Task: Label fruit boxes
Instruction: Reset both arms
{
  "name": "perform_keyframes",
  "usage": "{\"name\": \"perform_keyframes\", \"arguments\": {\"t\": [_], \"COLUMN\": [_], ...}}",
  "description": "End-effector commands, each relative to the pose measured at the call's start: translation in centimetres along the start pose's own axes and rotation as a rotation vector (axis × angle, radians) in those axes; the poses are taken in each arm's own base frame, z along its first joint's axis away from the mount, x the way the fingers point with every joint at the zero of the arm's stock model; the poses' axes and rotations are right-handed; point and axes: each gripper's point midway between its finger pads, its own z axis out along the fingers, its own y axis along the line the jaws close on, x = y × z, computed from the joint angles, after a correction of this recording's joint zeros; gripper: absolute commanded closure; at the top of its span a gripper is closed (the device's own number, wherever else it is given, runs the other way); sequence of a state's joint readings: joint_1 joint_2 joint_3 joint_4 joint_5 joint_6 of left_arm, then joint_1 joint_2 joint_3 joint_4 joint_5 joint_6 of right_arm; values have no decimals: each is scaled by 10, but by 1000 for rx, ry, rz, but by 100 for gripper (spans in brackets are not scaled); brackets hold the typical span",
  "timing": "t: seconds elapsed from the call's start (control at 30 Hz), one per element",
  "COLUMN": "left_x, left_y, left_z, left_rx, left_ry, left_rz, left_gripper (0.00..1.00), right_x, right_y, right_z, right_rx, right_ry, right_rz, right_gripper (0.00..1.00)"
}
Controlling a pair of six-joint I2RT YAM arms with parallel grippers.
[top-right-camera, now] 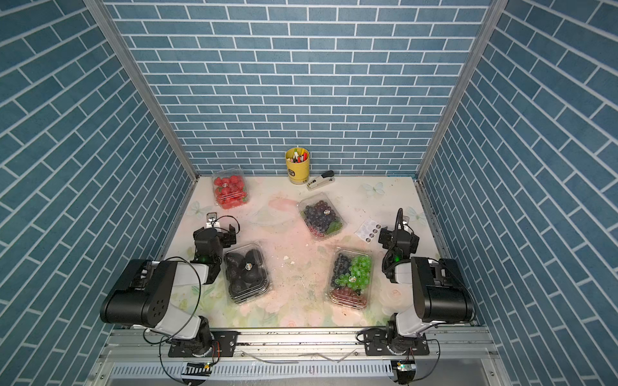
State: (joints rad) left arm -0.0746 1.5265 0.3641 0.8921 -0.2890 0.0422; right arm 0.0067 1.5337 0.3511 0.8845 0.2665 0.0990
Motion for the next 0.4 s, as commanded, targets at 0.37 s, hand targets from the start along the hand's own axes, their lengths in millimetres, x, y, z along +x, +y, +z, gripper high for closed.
{"name": "perform_keyframes", "arguments": {"t": [0.37], "left_x": [-5], "left_y": [-4], "left_z": [0], "left_rx": [18], "left_ry": [-19], "left_rz": [14], "left_gripper": [0], "right_x": [-12], "right_y": [0], "right_z": [3], "right_rx": [0], "right_ry": [-36], "right_rz": [-4], "right_gripper": [1]}}
